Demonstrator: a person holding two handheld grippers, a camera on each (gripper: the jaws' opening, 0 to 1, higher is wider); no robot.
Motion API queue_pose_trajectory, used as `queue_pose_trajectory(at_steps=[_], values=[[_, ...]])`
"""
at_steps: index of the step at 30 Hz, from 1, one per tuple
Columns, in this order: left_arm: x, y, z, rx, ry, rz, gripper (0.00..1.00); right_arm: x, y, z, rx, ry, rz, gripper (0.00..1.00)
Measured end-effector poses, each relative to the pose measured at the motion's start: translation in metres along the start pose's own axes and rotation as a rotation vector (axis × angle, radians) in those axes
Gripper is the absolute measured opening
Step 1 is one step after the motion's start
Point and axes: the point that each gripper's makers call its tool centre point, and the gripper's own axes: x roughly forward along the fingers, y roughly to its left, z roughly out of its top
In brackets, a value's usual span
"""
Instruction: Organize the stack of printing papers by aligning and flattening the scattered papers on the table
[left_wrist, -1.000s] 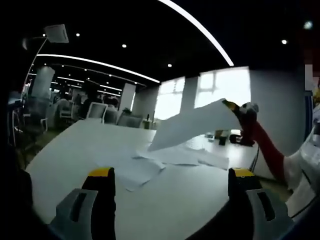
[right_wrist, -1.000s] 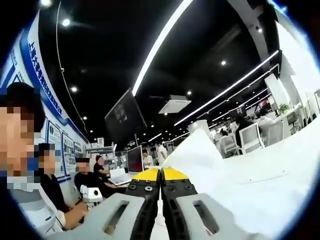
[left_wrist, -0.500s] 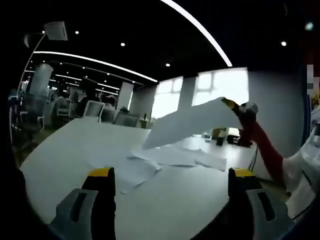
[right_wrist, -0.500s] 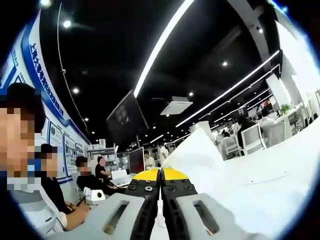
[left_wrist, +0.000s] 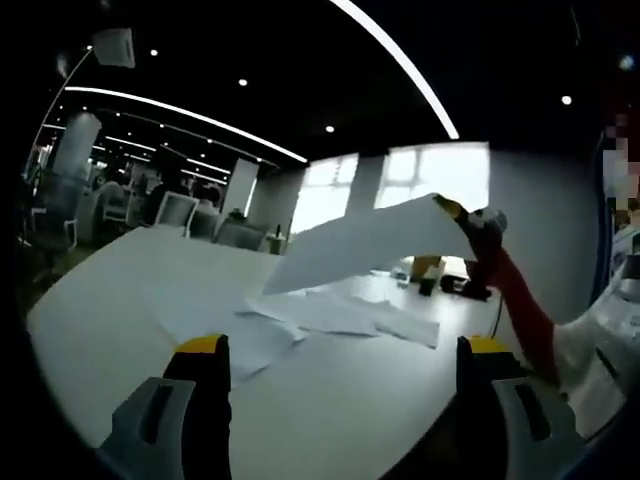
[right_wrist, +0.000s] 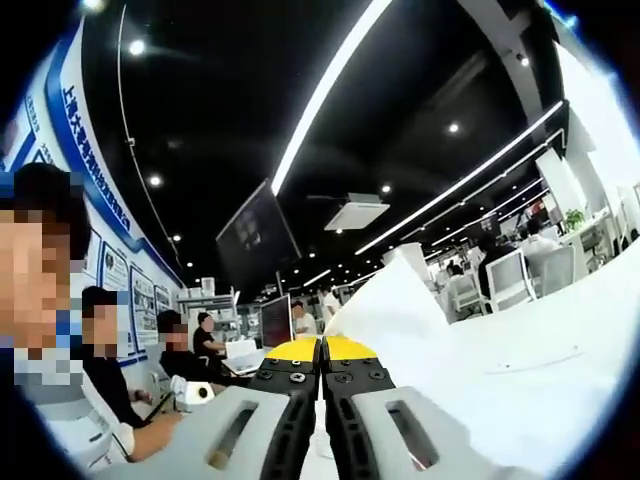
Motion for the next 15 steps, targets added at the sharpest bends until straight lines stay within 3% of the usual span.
queue_pose_trajectory(at_steps=[15], values=[[0.012,-0.008,-0.007,-0.045,0.006,-0.036,0.96,0.007,0.004,-0.001,-0.001,-0.002,0.03,0.0]])
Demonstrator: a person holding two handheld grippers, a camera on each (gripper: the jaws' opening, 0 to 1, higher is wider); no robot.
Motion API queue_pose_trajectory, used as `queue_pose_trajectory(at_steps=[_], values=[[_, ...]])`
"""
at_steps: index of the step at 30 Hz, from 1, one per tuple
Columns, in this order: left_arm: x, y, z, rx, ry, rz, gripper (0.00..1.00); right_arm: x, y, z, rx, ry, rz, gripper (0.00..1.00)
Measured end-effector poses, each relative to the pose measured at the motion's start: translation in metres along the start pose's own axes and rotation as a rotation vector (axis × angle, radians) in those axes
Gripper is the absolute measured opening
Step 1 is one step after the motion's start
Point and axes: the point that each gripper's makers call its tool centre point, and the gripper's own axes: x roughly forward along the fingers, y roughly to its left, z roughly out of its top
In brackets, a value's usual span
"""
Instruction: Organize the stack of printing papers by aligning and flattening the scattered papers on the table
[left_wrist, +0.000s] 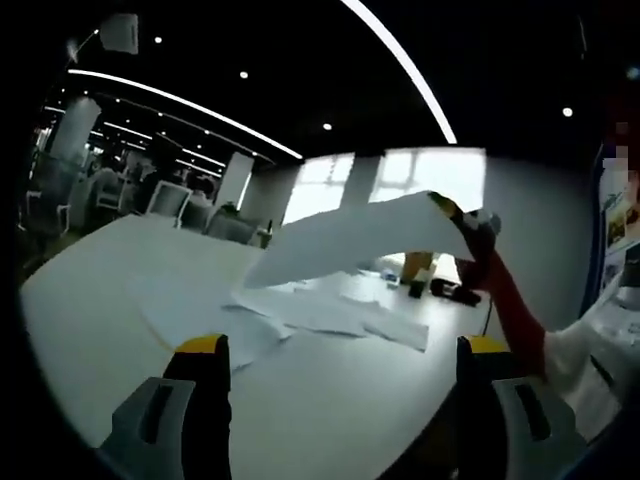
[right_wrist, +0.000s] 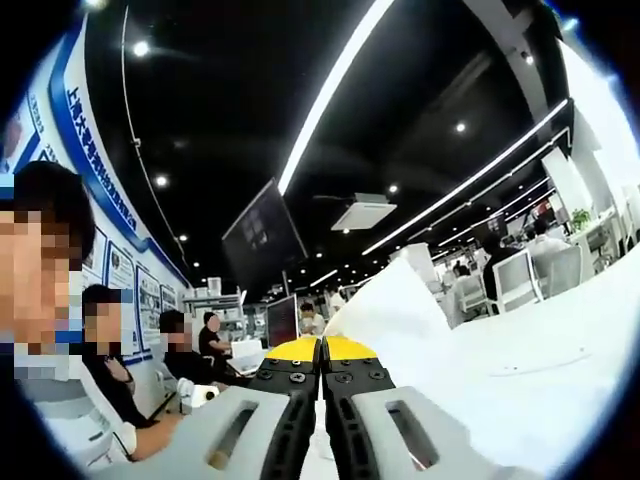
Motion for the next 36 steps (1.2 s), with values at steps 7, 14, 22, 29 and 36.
queue_pose_trajectory(at_steps=[7,14,22,29,36], values=[[0.004,-0.006,-0.002,-0.017,-0.002,-0.021,0.96,0.002,0.003,0.0,-0.008,0.002,0.01,0.0],[0.008,-0.009,-0.002,-0.039,-0.011,-0.03,0.96,0.005,0.008,-0.003,-0.024,0.001,0.023,0.0],[0.011,-0.015,-0.003,-0.072,-0.026,-0.059,0.96,0.005,0.01,-0.005,-0.03,-0.006,0.039,0.0],[0.016,-0.017,0.001,-0.097,-0.048,-0.074,0.96,0.005,0.011,-0.007,-0.029,-0.017,0.052,0.0],[0.024,-0.022,0.002,-0.115,-0.058,-0.096,0.96,0.005,0.013,-0.008,-0.032,-0.02,0.058,0.0]])
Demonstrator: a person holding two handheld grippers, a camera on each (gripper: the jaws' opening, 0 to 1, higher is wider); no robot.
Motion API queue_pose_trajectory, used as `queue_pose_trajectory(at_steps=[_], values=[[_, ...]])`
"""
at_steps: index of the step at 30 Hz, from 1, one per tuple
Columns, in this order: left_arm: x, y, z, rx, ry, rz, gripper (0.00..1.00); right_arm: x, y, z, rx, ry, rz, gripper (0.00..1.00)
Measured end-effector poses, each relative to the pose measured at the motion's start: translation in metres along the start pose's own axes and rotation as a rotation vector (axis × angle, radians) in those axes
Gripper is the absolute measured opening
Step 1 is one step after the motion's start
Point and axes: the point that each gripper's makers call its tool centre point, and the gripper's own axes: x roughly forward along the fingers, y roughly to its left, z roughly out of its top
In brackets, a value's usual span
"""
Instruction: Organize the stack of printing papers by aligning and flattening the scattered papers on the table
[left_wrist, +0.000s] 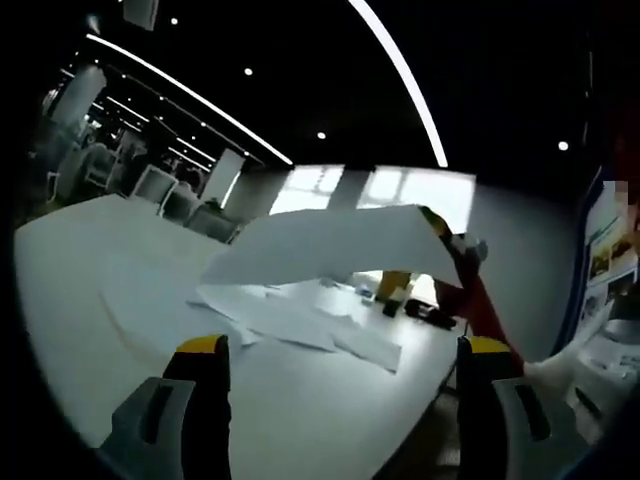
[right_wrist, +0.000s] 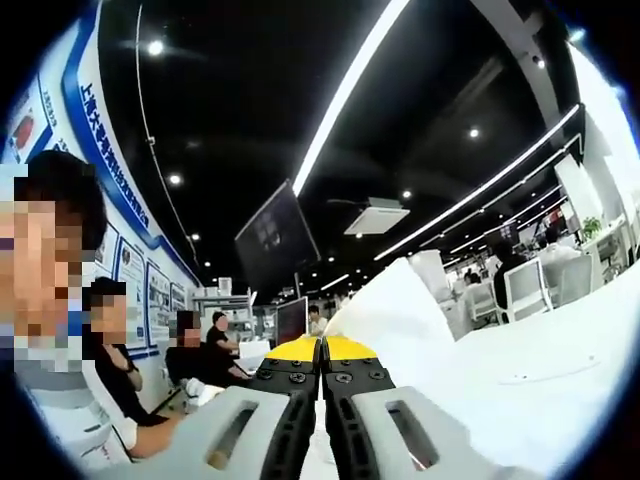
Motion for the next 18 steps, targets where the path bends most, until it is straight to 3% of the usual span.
queue_pose_trajectory(at_steps=[18], values=[[0.012,-0.003,-0.002,-0.065,-0.017,-0.027,0.96,-0.003,0.011,0.006,-0.02,-0.022,0.056,0.0]])
